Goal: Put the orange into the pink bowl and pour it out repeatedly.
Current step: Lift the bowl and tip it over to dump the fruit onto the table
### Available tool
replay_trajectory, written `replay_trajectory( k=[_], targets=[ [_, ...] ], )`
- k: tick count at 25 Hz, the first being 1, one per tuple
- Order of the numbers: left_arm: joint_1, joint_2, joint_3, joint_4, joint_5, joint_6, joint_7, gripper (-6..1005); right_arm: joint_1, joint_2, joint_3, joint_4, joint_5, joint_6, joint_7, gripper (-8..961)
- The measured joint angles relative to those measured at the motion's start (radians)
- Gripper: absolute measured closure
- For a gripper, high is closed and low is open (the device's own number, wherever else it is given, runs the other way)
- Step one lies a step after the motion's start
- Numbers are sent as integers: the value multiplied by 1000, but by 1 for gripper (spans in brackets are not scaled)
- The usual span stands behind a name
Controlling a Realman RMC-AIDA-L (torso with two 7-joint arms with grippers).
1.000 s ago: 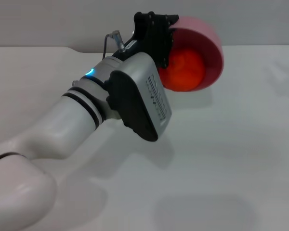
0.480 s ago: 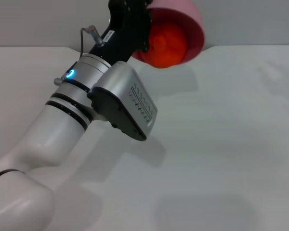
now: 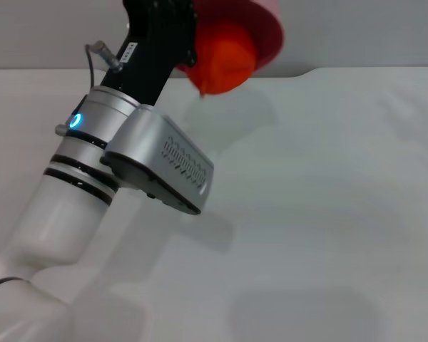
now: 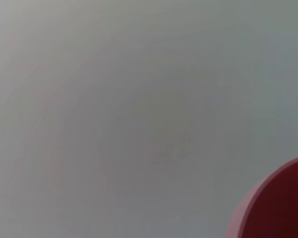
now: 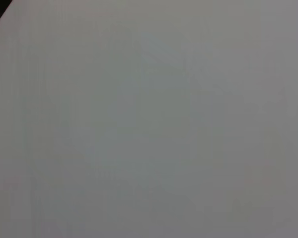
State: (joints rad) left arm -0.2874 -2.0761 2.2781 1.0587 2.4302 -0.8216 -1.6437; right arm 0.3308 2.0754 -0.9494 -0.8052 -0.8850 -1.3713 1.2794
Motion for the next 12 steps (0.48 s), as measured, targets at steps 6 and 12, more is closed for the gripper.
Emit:
replay_trajectory(
  k=[6, 12],
  targets=[
    [18, 2, 8, 0, -24, -35, 9, 964, 11, 0, 0, 1, 0, -3, 0, 485],
    [10, 5, 6, 0, -47, -31, -27, 964, 20, 0, -3, 4, -2, -4, 0, 486]
  ],
)
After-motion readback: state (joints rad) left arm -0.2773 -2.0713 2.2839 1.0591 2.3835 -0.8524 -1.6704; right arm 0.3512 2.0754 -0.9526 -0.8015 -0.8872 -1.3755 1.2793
